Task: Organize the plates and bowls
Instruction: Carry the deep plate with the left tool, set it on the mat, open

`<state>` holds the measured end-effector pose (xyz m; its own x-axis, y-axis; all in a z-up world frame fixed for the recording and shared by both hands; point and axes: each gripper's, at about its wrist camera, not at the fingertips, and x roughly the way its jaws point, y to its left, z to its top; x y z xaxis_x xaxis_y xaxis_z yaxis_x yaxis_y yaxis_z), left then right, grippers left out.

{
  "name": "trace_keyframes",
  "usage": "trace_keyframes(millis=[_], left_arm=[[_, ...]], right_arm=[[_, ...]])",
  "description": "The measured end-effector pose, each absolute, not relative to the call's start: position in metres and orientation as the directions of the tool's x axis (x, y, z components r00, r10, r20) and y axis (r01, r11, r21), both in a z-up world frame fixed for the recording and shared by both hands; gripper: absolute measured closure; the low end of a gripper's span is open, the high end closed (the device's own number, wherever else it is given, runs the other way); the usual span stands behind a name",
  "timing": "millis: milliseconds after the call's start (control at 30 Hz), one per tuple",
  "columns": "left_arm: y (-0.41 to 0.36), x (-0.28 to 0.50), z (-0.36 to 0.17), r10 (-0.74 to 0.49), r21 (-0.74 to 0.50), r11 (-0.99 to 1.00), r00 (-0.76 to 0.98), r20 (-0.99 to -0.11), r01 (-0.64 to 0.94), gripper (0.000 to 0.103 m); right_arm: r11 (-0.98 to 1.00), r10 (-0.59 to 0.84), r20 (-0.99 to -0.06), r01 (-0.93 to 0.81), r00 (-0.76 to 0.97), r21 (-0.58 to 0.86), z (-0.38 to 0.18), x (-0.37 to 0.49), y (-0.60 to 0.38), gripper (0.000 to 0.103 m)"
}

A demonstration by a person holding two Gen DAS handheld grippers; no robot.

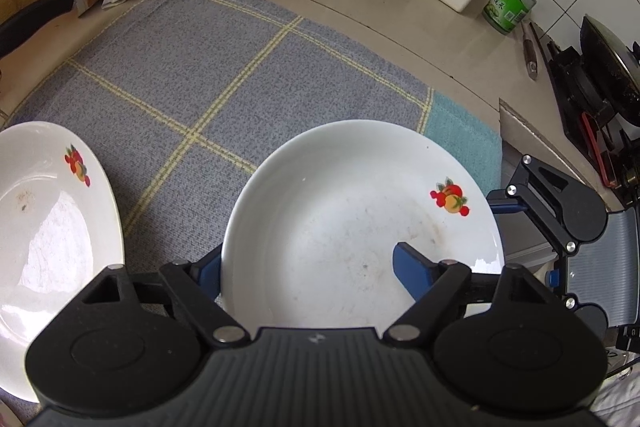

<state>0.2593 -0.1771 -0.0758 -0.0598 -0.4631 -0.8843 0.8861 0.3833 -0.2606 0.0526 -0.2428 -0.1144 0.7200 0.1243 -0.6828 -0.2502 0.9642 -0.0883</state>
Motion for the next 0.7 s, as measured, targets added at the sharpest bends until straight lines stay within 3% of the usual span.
trace_keyframes(millis=[700], left_arm=[[-0.24,0.308,-0.076,-0.526,-0.244,0.394,0.0,-0.85,0.886,0.019]], right_arm=[[0.969,0.068,-0.685,-0.211,0.726,-0.127,-0.111,0.107,-0.302,0.0]])
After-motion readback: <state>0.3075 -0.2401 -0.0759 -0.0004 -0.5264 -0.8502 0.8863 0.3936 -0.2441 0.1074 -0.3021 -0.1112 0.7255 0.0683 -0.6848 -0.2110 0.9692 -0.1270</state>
